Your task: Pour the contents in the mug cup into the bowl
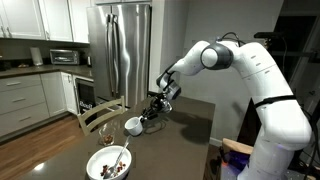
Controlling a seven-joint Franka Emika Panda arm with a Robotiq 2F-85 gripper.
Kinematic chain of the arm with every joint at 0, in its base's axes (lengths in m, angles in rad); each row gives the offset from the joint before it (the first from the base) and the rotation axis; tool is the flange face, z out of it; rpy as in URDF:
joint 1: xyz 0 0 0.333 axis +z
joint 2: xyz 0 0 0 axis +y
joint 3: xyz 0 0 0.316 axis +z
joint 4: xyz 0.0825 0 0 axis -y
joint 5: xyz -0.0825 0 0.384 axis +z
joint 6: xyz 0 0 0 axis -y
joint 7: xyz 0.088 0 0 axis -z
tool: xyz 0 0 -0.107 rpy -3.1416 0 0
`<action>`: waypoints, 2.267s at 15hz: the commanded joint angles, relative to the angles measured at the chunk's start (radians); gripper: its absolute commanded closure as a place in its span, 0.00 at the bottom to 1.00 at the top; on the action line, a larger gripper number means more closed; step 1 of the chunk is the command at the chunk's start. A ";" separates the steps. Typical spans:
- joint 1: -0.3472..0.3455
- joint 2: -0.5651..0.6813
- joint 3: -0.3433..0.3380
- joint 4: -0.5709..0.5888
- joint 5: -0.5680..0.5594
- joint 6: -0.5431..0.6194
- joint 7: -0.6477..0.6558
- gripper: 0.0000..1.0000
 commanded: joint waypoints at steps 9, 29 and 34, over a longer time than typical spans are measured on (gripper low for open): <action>0.001 -0.066 -0.025 -0.052 -0.036 -0.052 0.019 0.96; 0.063 -0.255 -0.016 -0.107 -0.134 -0.197 -0.024 0.96; 0.088 -0.266 0.000 -0.079 -0.143 -0.216 -0.026 0.96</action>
